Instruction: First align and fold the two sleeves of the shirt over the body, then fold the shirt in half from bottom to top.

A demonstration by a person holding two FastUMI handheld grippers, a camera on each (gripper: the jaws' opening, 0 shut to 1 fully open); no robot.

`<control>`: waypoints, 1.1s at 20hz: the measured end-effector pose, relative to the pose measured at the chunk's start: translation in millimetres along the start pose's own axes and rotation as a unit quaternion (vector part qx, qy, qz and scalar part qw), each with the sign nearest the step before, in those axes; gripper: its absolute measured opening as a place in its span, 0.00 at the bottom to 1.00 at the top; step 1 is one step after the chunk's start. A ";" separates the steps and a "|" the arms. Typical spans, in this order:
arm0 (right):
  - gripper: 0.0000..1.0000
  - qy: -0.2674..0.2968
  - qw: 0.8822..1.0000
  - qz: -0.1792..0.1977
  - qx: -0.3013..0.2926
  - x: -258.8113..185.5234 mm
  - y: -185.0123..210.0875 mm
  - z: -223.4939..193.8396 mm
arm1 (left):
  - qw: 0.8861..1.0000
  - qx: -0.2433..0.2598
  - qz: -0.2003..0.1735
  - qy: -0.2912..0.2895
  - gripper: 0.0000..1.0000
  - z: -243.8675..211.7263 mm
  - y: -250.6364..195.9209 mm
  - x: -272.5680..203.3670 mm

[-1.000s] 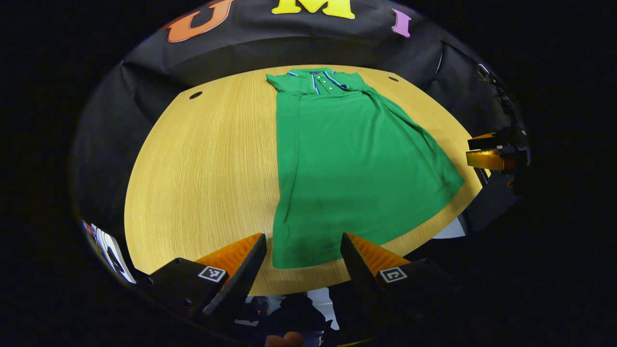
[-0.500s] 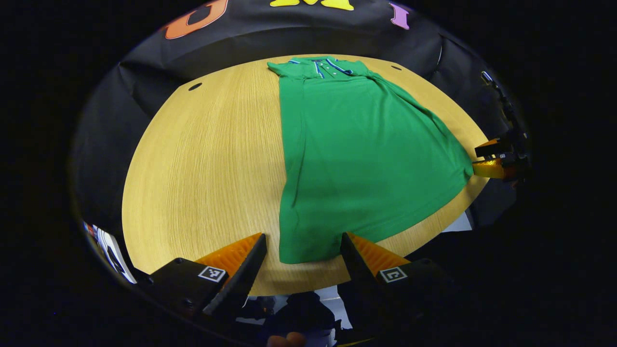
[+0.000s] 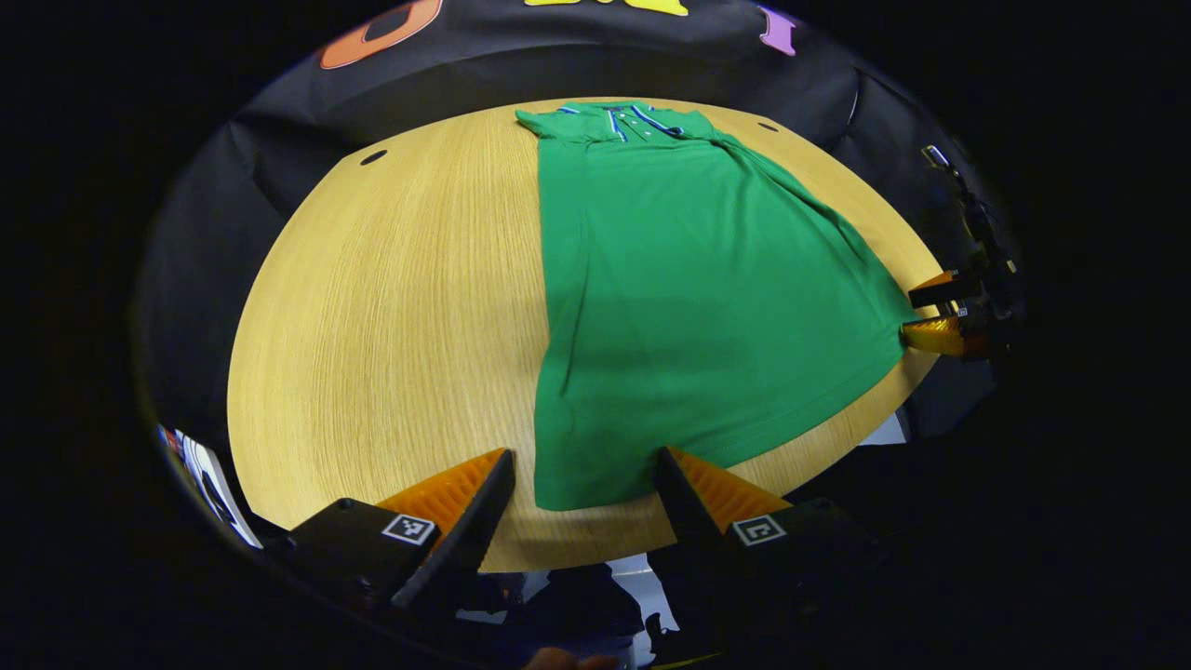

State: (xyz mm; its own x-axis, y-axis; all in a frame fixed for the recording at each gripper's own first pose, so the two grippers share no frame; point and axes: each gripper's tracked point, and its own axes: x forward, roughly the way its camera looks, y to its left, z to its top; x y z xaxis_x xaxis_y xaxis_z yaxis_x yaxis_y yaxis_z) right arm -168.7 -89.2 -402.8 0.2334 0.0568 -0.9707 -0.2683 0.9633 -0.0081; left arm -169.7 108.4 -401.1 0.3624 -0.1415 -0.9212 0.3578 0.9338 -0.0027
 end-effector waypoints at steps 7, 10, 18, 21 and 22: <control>0.10 0.021 1.000 0.010 0.020 2.2 3.6 7.4 | 0.999 0.036 -0.030 0.011 0.39 6.2 -31.7 1.9; 0.00 0.022 0.999 0.015 0.035 3.6 5.0 9.7 | 0.999 0.027 -0.044 0.009 0.08 9.1 -40.8 4.0; 0.02 -0.029 0.988 0.087 0.124 -36.9 -1.4 43.6 | 0.995 -0.002 -0.089 -0.034 0.04 51.0 -46.4 -29.7; 0.03 -0.060 0.982 0.101 0.149 -56.9 -12.1 67.6 | 0.993 -0.004 -0.099 -0.058 0.04 80.0 -48.7 -43.9; 0.03 -0.070 0.980 0.106 0.155 -63.5 -14.7 77.0 | 0.993 -0.005 -0.101 -0.067 0.04 87.1 -48.9 -48.4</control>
State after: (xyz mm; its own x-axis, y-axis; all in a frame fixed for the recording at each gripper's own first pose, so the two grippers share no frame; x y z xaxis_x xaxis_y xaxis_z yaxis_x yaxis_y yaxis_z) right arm -107.6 -86.7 -322.5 0.3355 0.2790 -0.8998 -0.0327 0.9580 0.2848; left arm -129.8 41.0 -322.5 0.3955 -0.3687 -0.8412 0.4266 0.8849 -0.1872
